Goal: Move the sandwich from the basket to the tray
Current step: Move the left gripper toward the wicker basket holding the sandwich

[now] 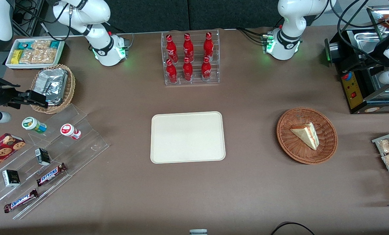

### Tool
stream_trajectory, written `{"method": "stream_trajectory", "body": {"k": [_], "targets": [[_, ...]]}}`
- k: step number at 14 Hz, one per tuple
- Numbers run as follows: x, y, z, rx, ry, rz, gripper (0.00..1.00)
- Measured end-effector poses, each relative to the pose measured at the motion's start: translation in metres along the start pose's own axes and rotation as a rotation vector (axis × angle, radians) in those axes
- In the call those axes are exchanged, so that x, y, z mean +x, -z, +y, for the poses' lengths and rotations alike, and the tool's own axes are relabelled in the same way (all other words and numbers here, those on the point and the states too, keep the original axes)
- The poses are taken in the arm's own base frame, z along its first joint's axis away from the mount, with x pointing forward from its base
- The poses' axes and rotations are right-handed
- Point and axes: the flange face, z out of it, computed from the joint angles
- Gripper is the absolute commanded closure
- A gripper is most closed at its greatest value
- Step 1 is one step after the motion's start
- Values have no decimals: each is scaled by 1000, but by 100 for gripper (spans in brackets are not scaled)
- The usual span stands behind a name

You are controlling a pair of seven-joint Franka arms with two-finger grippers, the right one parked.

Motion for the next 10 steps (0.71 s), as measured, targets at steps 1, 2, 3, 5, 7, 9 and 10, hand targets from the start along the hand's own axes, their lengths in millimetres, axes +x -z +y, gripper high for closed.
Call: {"method": "stream_trajectory", "body": {"k": [1,2,3,5,7,9,10], "targets": [[-1,2,3,1,-5,5,0],[-1,4,5,1,-10,9,0],[-1,5,6,2,-11,12,0],[0,3,3,4,-4,9,0],[12,-7,-8,22,33,-3,0],[36,-31,-25,28,133,-3,0],[49,-48,-32,25,194,4,0]]}}
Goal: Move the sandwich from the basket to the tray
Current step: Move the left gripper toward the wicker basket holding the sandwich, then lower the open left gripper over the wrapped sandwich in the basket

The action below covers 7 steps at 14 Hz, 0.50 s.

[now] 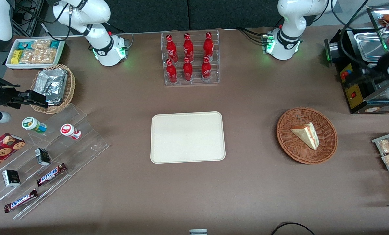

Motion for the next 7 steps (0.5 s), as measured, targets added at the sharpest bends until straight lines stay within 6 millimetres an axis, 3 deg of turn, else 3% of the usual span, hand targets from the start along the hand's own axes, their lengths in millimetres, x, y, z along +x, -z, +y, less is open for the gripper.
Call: {"method": "stream_trajectory", "body": {"k": [3,7], "targets": [[28,-62,-4,-8,203,13,0],[40,-125,0,-26,404,50,0]]}}
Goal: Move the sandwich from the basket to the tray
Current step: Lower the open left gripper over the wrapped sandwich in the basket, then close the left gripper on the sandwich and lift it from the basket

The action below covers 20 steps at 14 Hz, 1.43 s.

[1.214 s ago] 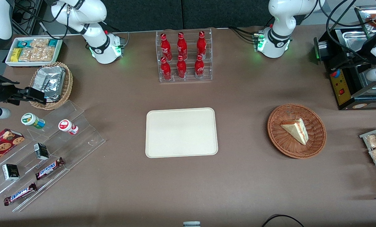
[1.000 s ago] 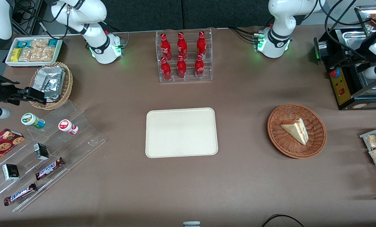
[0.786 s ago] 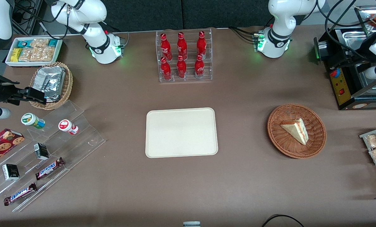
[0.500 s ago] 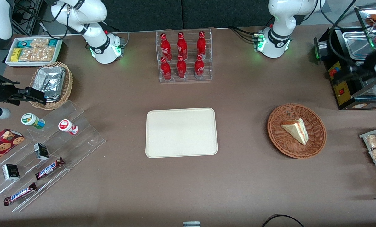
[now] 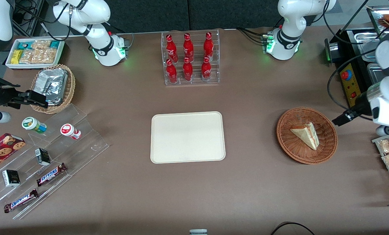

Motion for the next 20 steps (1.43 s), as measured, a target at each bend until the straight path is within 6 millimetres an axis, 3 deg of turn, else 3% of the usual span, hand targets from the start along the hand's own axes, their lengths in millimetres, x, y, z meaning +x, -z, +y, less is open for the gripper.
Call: {"method": "stream_trajectory", "body": {"k": [5,8,15,20], "targets": [[-14,-91,-3,-16,80,21,0],[-27,-131,-9,-15,80,36,0],[-45,-177,-19,-37,109,64,0],[-42,-202,-15,-81,119,106,0]]}}
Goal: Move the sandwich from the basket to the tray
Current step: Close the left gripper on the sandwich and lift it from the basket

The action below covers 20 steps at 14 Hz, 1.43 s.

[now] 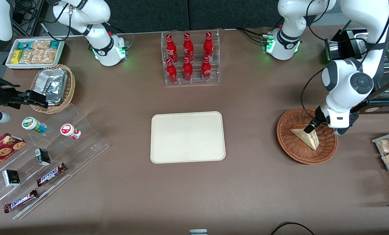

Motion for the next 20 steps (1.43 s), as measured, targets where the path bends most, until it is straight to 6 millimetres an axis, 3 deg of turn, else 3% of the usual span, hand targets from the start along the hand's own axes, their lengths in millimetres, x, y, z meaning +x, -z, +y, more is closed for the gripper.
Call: {"method": "stream_trajectory", "body": {"k": [5,7,10,11,16,18,20], "targets": [[0,-28,1,-6,2,-5,2],[-1,-32,2,-2,-2,-8,24],[-3,-34,2,9,-19,-5,71],[-3,-34,2,10,-17,-5,82],[3,-19,9,30,-8,-1,86],[7,10,23,103,-55,-23,86],[1,54,53,153,-100,-44,86]]}}
